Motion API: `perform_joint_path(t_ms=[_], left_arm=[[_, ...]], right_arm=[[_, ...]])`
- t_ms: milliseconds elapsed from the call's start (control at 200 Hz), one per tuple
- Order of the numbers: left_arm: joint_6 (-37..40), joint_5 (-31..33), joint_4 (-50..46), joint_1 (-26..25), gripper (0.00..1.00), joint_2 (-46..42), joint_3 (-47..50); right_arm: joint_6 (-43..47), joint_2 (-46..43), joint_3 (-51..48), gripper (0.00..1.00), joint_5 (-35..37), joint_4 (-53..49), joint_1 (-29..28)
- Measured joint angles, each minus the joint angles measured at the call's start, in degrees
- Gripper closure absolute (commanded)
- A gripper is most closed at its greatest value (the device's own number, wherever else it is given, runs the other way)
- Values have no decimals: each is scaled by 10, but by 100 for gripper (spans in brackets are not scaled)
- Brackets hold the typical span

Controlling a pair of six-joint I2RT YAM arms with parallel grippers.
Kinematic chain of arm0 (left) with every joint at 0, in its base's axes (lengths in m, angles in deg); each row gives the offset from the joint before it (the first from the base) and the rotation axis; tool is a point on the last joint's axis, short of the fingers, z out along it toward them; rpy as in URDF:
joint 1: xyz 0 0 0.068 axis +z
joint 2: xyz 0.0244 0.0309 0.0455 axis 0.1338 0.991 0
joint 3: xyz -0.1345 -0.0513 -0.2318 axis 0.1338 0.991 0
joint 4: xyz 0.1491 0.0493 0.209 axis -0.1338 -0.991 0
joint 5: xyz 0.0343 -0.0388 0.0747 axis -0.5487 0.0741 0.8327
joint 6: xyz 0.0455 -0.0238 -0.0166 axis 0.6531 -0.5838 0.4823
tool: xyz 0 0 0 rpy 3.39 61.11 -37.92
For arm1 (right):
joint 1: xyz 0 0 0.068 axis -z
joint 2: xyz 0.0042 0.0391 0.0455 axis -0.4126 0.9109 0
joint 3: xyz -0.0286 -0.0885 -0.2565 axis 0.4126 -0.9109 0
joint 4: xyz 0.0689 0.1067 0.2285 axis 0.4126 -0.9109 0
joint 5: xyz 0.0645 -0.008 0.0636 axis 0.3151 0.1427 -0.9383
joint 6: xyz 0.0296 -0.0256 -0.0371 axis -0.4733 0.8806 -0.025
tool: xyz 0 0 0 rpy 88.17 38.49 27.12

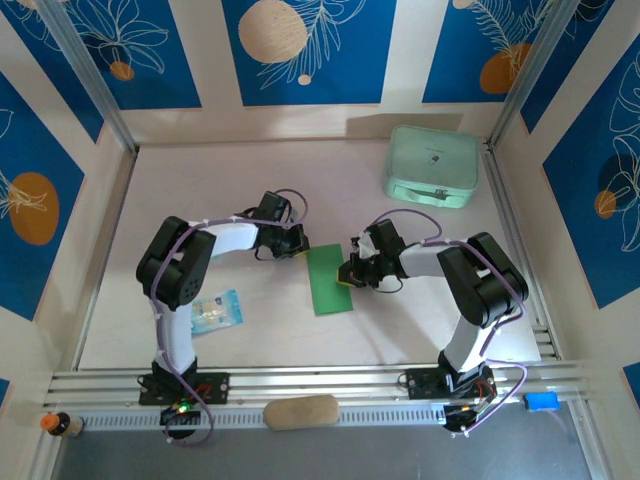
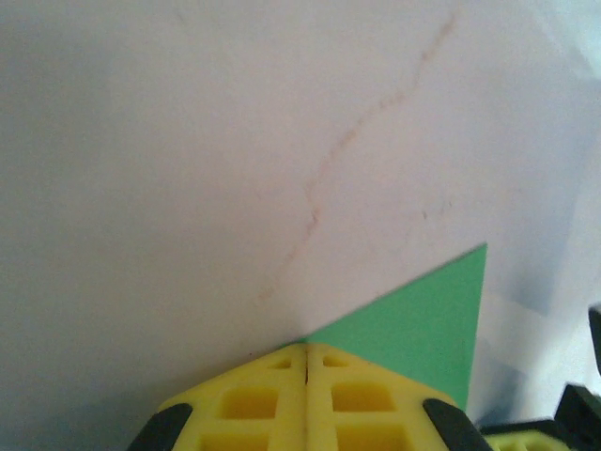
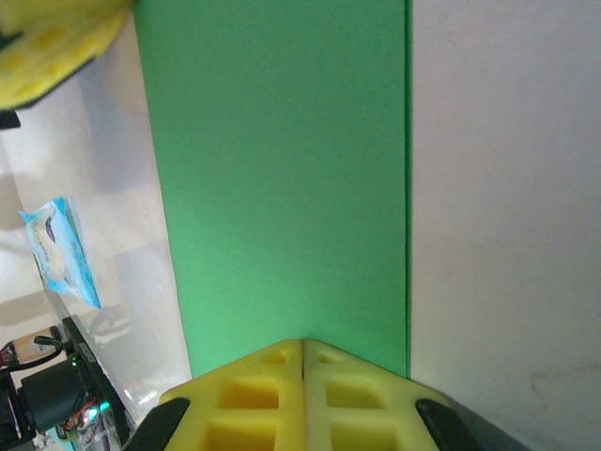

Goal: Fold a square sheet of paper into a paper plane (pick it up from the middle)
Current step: First fold the square sheet of paper in half at the center of the table.

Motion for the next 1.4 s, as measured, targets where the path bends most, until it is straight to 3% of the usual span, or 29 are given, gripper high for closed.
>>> perform_joint_path(t_ms=[135, 510, 730, 990, 1150, 1400], left_arm=[[-4, 38, -10, 7, 95, 2, -14], [-9, 47, -10, 11, 92, -3, -17], [-19, 17, 31, 4, 91, -71, 32], [-19, -41, 93, -27, 91, -75, 47], [-19, -63, 115, -38, 91, -47, 46], [-15, -63, 106, -38, 92, 4, 34]], right_arm=[[0, 0, 0, 100, 0, 0, 0], [-3, 0, 1, 100, -5, 0, 0], [-15, -39, 2, 89, 2, -39, 0], [-18, -203, -10, 61, 30, -93, 15], [-34, -252, -66, 59, 27, -111, 24], [-70, -257, -118, 58, 5, -123, 5]])
